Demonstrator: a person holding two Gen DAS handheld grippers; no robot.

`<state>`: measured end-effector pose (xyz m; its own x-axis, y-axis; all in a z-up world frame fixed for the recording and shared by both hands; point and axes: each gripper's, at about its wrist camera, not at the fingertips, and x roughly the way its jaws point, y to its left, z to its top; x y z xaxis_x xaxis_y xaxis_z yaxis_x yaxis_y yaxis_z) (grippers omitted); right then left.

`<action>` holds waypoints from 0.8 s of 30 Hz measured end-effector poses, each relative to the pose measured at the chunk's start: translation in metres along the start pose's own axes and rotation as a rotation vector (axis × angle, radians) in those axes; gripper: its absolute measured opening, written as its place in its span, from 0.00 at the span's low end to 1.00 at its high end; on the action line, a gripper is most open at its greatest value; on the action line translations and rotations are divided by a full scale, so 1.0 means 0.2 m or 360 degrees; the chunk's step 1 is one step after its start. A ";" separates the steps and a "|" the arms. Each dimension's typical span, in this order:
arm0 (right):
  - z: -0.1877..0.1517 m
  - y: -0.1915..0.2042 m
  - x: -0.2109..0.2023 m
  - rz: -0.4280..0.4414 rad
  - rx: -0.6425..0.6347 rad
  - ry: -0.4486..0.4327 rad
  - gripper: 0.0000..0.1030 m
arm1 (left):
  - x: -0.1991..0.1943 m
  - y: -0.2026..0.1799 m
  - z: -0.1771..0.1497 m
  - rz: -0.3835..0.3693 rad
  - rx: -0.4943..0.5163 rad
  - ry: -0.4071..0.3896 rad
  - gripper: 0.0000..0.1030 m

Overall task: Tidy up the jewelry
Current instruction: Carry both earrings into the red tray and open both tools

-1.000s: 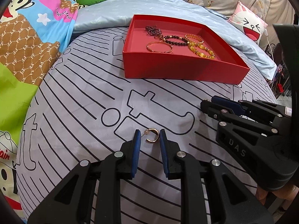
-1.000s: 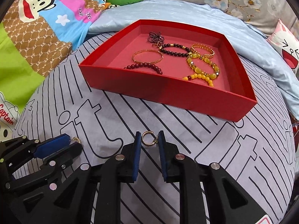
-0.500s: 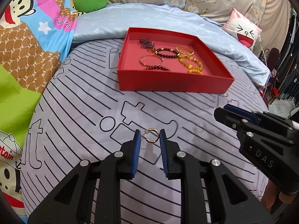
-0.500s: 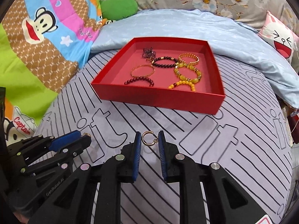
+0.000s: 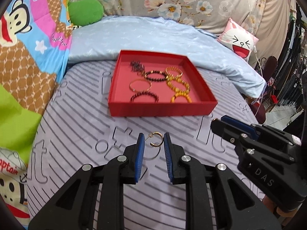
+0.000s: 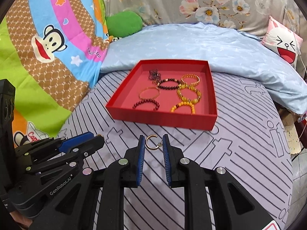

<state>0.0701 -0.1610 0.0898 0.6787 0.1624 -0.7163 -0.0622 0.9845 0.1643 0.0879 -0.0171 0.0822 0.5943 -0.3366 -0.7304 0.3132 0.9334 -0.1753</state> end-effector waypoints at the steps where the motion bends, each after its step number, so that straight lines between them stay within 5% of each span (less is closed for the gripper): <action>1: 0.01 0.00 0.00 0.0001 0.0002 -0.0006 0.17 | 0.00 -0.01 0.02 -0.0004 0.0004 -0.0011 0.20; 13: 0.30 -0.05 0.26 -0.0042 -0.0015 -0.0010 0.17 | 0.24 -0.03 0.38 0.0016 0.0087 -0.0077 0.19; 24: 0.39 -0.18 0.68 -0.0029 0.0083 0.0153 0.17 | 0.65 0.07 0.51 0.0007 0.0046 0.0075 0.19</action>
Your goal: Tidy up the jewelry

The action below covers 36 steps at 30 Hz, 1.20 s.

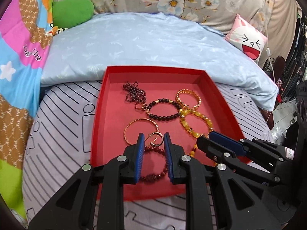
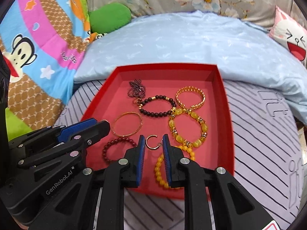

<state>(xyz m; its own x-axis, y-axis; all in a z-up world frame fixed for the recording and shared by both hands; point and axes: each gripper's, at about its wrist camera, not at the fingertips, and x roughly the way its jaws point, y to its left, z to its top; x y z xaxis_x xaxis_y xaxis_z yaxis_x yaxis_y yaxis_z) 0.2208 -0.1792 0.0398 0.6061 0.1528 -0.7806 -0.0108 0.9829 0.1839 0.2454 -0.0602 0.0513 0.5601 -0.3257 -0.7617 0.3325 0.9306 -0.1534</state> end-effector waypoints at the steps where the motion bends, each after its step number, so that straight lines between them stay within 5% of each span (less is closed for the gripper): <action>1: 0.01 0.00 0.02 0.0002 0.0005 0.0009 0.17 | 0.02 0.01 0.00 0.0002 -0.0001 0.0007 0.19; 21: 0.02 -0.02 0.22 0.0027 -0.0010 0.0093 0.19 | 0.19 0.09 0.00 -0.0009 -0.0025 0.0089 0.19; 32: 0.00 -0.02 0.09 -0.0019 0.0004 0.0033 0.20 | 0.10 0.03 0.00 0.0009 0.0002 0.0059 0.20; 36: -0.02 -0.03 -0.04 -0.0084 0.0010 -0.0030 0.24 | 0.00 -0.01 -0.01 0.0050 0.0005 0.0018 0.29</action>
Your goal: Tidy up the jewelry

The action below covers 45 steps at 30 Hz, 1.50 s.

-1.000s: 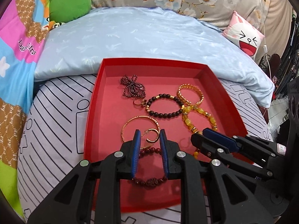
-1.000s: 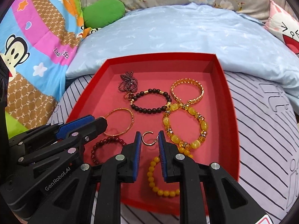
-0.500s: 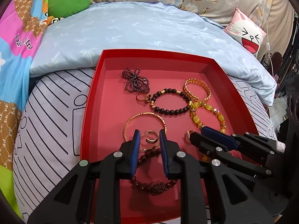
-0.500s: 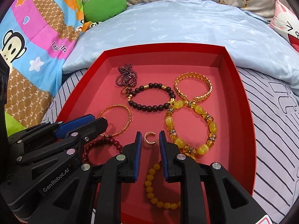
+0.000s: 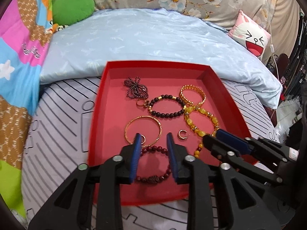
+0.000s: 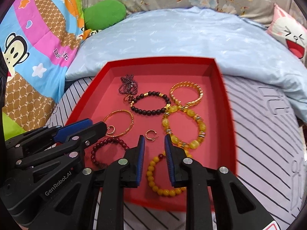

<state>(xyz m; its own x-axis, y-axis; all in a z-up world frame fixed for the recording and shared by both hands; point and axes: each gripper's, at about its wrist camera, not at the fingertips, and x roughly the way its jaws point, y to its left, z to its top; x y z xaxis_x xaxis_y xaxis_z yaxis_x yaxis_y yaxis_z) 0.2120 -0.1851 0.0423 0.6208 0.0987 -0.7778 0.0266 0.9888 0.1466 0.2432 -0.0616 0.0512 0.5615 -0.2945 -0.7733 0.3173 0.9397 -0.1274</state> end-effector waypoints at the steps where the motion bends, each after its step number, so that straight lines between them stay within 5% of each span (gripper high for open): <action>1: 0.00 0.00 -0.03 -0.0010 0.0007 -0.0012 0.25 | -0.02 -0.01 -0.01 0.0009 0.0001 -0.0012 0.32; 7: -0.07 -0.03 -0.21 -0.0041 0.0054 -0.0073 0.32 | -0.19 -0.05 -0.06 0.0066 0.0007 -0.0052 0.43; 20: -0.26 0.03 -0.44 -0.0099 0.0042 -0.0122 0.32 | -0.39 -0.12 -0.25 0.0129 -0.0016 -0.0054 0.44; 35: -0.41 0.04 -0.51 -0.0150 0.0035 -0.0104 0.37 | -0.46 -0.15 -0.40 0.0191 -0.0007 -0.0036 0.46; 45: -0.43 0.02 -0.51 -0.0198 0.0052 -0.0110 0.47 | -0.45 -0.13 -0.42 0.0257 -0.0040 -0.0036 0.60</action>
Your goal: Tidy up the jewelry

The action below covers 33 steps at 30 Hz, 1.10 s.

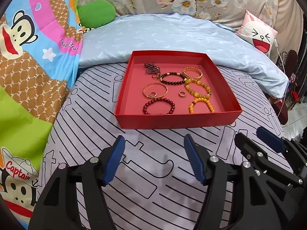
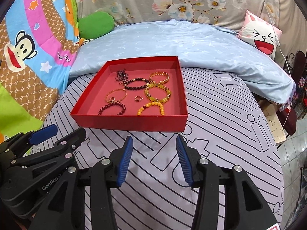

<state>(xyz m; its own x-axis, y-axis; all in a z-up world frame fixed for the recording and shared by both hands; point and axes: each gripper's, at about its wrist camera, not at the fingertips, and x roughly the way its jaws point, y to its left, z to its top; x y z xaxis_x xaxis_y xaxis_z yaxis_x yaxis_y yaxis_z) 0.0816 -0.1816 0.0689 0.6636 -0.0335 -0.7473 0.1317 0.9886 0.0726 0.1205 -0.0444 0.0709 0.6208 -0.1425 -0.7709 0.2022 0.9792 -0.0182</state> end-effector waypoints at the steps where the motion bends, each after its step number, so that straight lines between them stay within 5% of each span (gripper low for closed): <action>1: 0.00 -0.01 0.00 -0.0001 0.0006 0.0001 0.48 | 0.00 0.00 0.00 0.0006 0.0000 0.0001 0.61; 16: -0.02 -0.01 0.02 -0.0035 0.0011 0.0003 0.62 | 0.03 0.05 -0.02 0.0107 -0.0027 0.0015 0.77; 23: -0.01 -0.03 0.03 -0.0061 0.0032 0.0000 0.82 | 0.03 0.08 -0.02 0.0130 -0.0056 0.0019 0.80; 33: -0.01 -0.03 0.04 -0.0084 0.0021 0.0001 0.85 | 0.04 0.09 -0.02 0.0153 -0.0055 0.0013 0.83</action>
<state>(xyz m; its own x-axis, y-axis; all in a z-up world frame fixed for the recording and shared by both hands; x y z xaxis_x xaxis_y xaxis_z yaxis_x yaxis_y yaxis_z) 0.0844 -0.1881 0.0599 0.6548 -0.0855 -0.7510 0.1763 0.9834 0.0418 0.1254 -0.0279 0.0614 0.6297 -0.0463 -0.7754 0.1153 0.9927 0.0344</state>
